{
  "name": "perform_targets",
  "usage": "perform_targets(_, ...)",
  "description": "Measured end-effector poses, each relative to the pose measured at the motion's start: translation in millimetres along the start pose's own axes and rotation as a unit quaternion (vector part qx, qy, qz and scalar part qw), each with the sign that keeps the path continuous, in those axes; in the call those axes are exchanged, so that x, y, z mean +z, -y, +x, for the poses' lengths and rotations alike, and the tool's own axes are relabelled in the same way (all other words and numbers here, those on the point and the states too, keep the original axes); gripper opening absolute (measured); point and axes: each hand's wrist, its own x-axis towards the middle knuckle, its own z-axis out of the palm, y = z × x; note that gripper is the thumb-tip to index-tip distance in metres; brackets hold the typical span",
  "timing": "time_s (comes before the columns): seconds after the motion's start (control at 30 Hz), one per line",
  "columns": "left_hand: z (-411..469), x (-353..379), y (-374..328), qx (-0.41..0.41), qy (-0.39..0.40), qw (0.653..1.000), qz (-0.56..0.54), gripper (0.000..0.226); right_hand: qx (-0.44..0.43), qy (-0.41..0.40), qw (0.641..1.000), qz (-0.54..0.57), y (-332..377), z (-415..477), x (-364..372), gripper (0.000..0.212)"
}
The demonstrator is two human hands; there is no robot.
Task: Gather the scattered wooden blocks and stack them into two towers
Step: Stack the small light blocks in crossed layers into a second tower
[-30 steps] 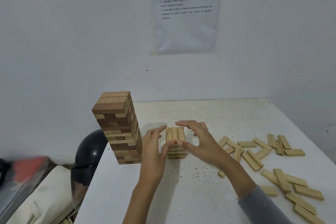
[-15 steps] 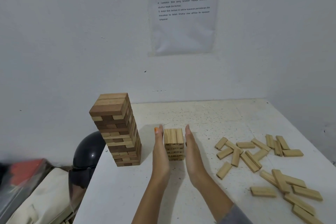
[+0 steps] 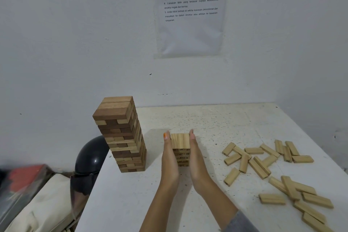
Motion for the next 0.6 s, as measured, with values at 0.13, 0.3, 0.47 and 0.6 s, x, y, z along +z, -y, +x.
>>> perform_targets(0.13, 4.3, -2.2, 3.5, -0.002, 0.016, 1.0, -0.003, 0.046, 0.004, -0.001, 1.0, 0.004, -0.5, 0.5, 4.0, 0.079)
perform_targets(0.3, -0.4, -2.0, 2.3, -0.005, 0.021, 1.0, 0.002, 0.025, 0.014, -0.01, 1.0, 0.021, 2.7, -1.6, -1.5, 0.043)
perform_targets(0.47, 0.7, -2.4, 5.1, -0.003, 0.03, 0.999, -0.011, 0.037, 0.006, -0.019, 0.999, 0.028, 5.8, -7.1, 2.4, 0.017)
perform_targets(0.6, -0.5, -2.4, 6.4, 0.01, 0.024, 1.0, -0.001, 0.033, -0.005, -0.01, 0.999, 0.051, 6.2, -6.7, 1.5, 0.029)
